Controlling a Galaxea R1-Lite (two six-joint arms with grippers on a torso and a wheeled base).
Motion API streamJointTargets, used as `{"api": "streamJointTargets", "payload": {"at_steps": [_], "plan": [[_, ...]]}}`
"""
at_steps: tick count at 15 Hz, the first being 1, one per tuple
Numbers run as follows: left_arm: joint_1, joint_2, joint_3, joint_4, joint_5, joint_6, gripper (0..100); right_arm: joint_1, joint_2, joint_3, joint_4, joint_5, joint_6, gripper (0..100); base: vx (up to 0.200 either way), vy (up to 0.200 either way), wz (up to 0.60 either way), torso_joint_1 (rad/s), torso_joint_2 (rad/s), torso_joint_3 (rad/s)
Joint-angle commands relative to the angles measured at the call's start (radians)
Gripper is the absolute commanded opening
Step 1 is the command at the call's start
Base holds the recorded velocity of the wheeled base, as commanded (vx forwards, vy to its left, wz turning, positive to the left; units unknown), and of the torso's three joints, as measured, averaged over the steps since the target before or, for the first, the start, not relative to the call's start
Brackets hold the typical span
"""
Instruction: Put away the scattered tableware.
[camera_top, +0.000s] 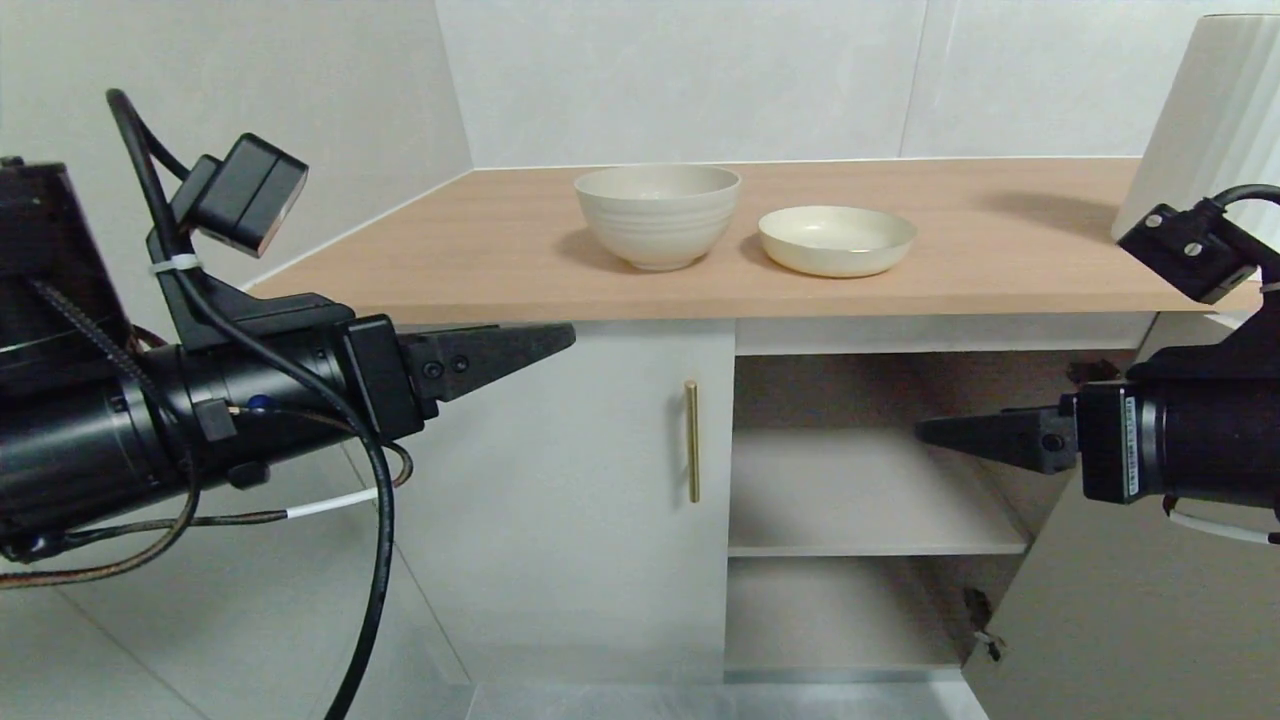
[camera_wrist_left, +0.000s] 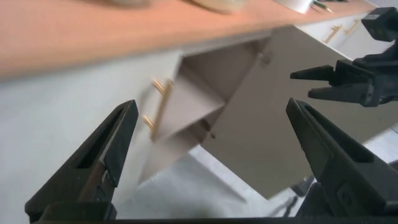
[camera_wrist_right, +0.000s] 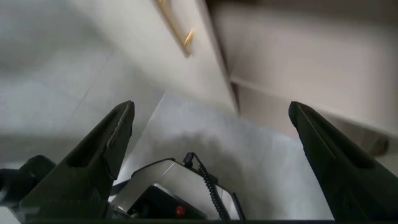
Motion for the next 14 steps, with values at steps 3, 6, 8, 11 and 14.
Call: {"api": "streamJointTargets", "payload": {"at_steps": [3, 6, 8, 11, 14], "plan": [[0.0, -0.011, 0.001, -0.004, 0.001, 0.0, 100, 0.0, -0.034, 0.008, -0.001, 0.001, -0.004, 100, 0.2, 0.0, 0.0, 0.002, 0.0, 0.002], [0.0, -0.039, -0.001, -0.001, 0.0, 0.0, 100, 0.002, -0.049, 0.024, 0.001, 0.004, -0.009, 100, 0.0, 0.0, 0.0, 0.0, 0.0, 0.0], [0.0, -0.043, -0.001, 0.001, -0.002, -0.002, 100, 0.005, -0.058, 0.027, -0.002, 0.015, -0.015, 100, 0.0, 0.0, 0.0, 0.0, 0.0, 0.0], [0.0, -0.042, -0.001, 0.001, -0.002, -0.002, 100, 0.005, -0.072, 0.028, 0.001, 0.032, -0.029, 100, 0.0, 0.0, 0.0, 0.0, 0.0, 0.0], [0.0, -0.04, -0.002, 0.001, -0.002, -0.003, 100, 0.006, -0.074, 0.028, 0.001, 0.032, -0.029, 100, 0.0, 0.0, 0.0, 0.0, 0.0, 0.0]]}}
